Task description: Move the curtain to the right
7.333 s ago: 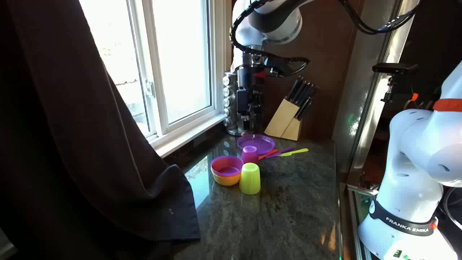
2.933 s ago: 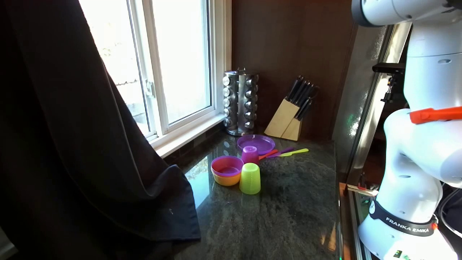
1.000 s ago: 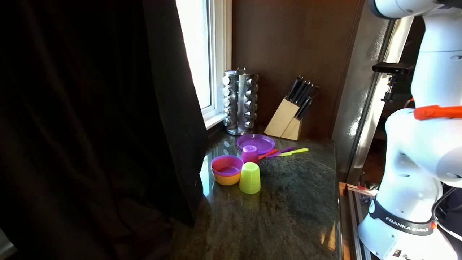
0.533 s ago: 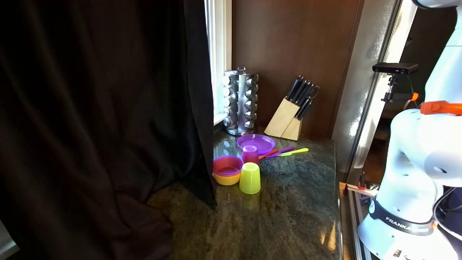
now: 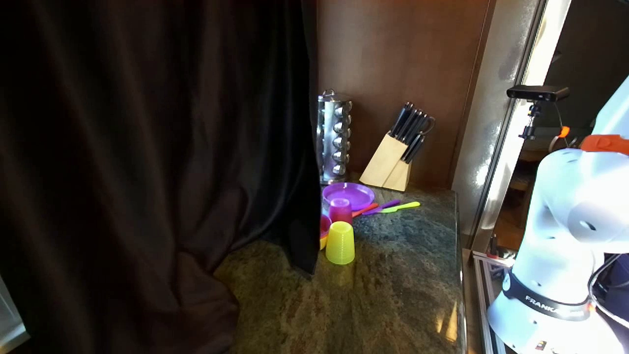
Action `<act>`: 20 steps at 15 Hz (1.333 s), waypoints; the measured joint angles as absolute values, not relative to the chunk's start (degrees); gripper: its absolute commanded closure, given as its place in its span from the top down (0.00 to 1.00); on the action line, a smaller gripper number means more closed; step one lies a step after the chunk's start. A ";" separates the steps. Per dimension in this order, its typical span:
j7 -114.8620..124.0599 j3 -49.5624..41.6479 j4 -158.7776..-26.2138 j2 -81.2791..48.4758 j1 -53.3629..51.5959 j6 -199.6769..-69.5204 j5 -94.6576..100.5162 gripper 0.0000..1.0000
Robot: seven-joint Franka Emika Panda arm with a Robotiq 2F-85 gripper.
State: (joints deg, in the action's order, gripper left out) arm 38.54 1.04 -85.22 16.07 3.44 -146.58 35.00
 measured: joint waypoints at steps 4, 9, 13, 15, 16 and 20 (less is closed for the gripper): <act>38.54 1.62 -84.92 15.37 3.76 -146.58 35.00 0.02; 38.74 2.31 -84.05 14.82 5.65 -146.58 35.00 0.00; 41.74 0.76 -79.10 12.41 10.42 -146.57 35.00 0.00; 44.12 -1.67 -77.00 11.27 12.49 -146.55 34.80 0.00; 45.28 -3.00 -76.13 10.67 13.49 -146.53 34.56 0.00; 50.99 -7.46 -73.10 7.94 16.93 -146.32 33.61 0.00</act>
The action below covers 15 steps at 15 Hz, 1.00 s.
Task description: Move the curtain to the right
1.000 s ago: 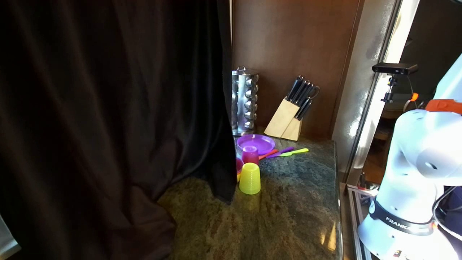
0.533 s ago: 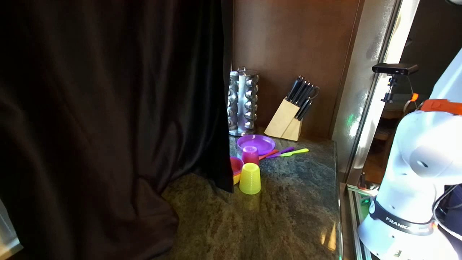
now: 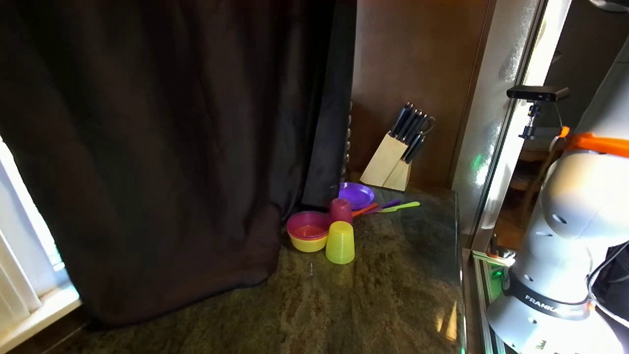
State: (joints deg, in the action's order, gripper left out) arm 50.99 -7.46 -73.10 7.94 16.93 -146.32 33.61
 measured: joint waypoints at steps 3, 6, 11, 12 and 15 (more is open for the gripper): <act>55.80 -9.54 -70.72 5.69 18.49 -146.21 32.83 0.00; 60.33 -10.47 -68.20 3.42 19.00 -146.20 31.26 0.00; 66.26 -11.70 -64.78 0.39 19.44 -145.02 28.09 0.02; 66.64 -12.05 -64.47 0.04 19.71 -144.59 27.90 0.02; 67.09 -12.29 -64.17 -0.24 20.02 -144.56 27.69 0.02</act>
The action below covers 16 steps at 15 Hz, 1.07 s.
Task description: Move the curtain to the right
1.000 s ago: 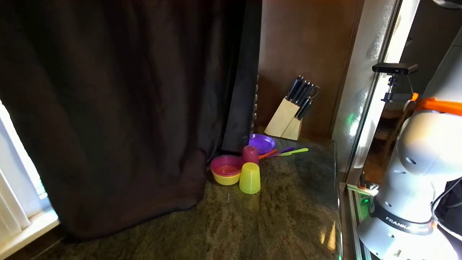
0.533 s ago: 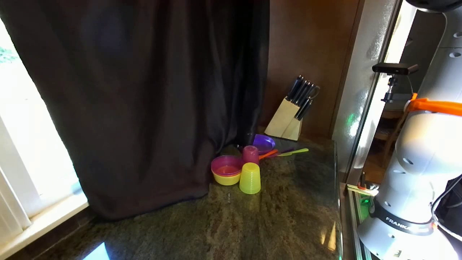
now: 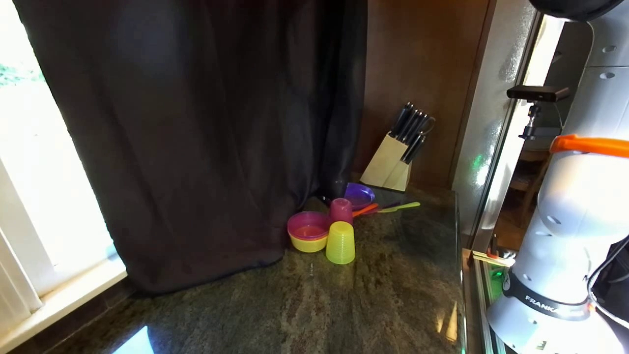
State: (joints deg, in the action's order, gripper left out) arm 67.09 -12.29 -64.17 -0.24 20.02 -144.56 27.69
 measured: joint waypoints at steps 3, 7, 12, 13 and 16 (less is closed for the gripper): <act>67.22 -12.30 -64.10 -0.24 20.05 -144.54 27.68 0.00; 67.46 -12.11 -63.74 -0.96 19.87 -144.56 27.71 0.00; 71.85 -12.89 -57.91 -5.07 20.21 -140.21 27.70 0.00; 72.97 -13.18 -56.34 -6.00 20.29 -138.76 27.69 0.00; 75.88 -13.95 -51.94 -8.54 20.56 -134.40 27.63 0.00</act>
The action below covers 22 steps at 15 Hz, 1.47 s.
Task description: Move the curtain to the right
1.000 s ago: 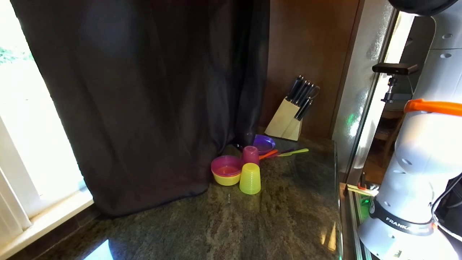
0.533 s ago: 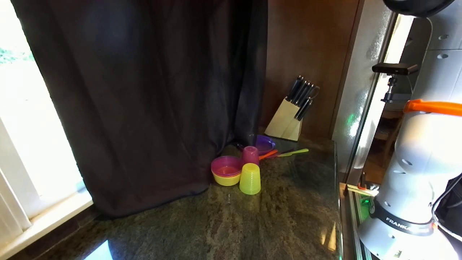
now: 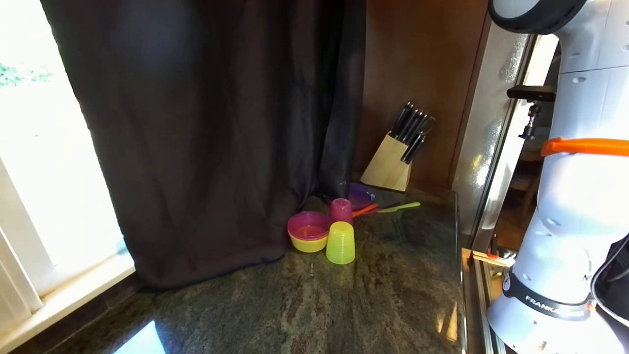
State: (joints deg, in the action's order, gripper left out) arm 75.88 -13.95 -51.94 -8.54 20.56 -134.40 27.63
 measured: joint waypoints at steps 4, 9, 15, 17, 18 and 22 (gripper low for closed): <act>78.82 -14.48 -47.02 -11.47 20.67 -130.60 27.63 0.34; 78.77 -15.37 -46.14 -12.85 22.50 -127.73 27.48 0.73; 62.32 -12.65 -48.15 -9.97 22.40 -127.14 24.40 1.00; 56.04 -11.62 -49.07 -8.19 22.17 -124.04 23.75 1.00; 53.08 -11.34 -49.40 -7.27 21.97 -121.84 23.75 1.00; 42.16 -10.22 -49.63 -4.06 21.77 -111.18 21.70 1.00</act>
State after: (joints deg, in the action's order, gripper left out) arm 42.16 -10.22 -49.63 -4.06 21.77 -111.18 21.70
